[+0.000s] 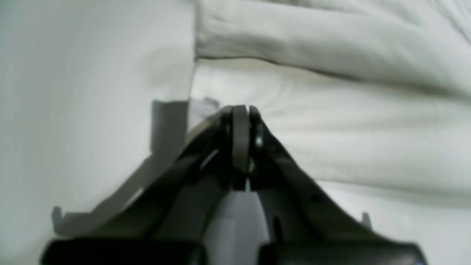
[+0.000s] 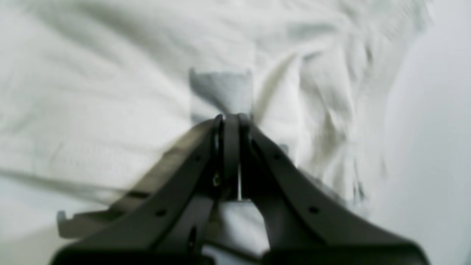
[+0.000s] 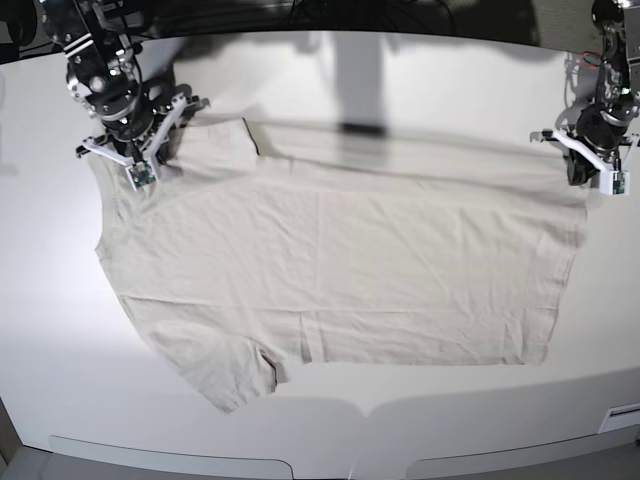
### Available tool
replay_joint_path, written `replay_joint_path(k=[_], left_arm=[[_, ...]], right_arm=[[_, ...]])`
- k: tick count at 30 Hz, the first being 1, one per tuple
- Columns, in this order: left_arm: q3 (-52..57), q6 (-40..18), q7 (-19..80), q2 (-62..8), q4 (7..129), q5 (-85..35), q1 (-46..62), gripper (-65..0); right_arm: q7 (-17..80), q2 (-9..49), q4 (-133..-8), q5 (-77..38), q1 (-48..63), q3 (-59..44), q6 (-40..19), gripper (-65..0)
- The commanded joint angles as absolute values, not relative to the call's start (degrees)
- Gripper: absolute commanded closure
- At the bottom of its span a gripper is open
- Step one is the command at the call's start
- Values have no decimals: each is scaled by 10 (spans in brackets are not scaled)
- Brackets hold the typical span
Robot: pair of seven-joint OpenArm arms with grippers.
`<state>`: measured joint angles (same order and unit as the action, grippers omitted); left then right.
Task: Fold the T-shirt properly
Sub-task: 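Lift and drag the shirt edge with both grippers to smooth it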
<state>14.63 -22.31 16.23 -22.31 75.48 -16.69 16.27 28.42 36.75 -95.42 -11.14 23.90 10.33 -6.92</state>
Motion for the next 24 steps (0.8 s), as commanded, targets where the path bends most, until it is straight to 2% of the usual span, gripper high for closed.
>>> replay_joint_path(k=[1, 4, 9, 16, 24], left_arm=[[147, -220, 196, -232, 754, -155, 182, 0], [147, -215, 182, -242, 762, -157, 212, 0], [147, -211, 179, -241, 792, -156, 274, 0], [186, -184, 144, -241, 842, -156, 370, 0], [215, -185, 152, -241, 872, -157, 402, 0]], right_arm=[[297, 380, -965, -112, 255, 91, -66, 0], [292, 381, -992, -114, 294, 53, -67, 0], [289, 379, -1023, -155, 339, 12, -112, 0], [281, 379, -1025, -150, 372, 11, -112, 0], [283, 378, -1028, -150, 392, 11, -112, 0]])
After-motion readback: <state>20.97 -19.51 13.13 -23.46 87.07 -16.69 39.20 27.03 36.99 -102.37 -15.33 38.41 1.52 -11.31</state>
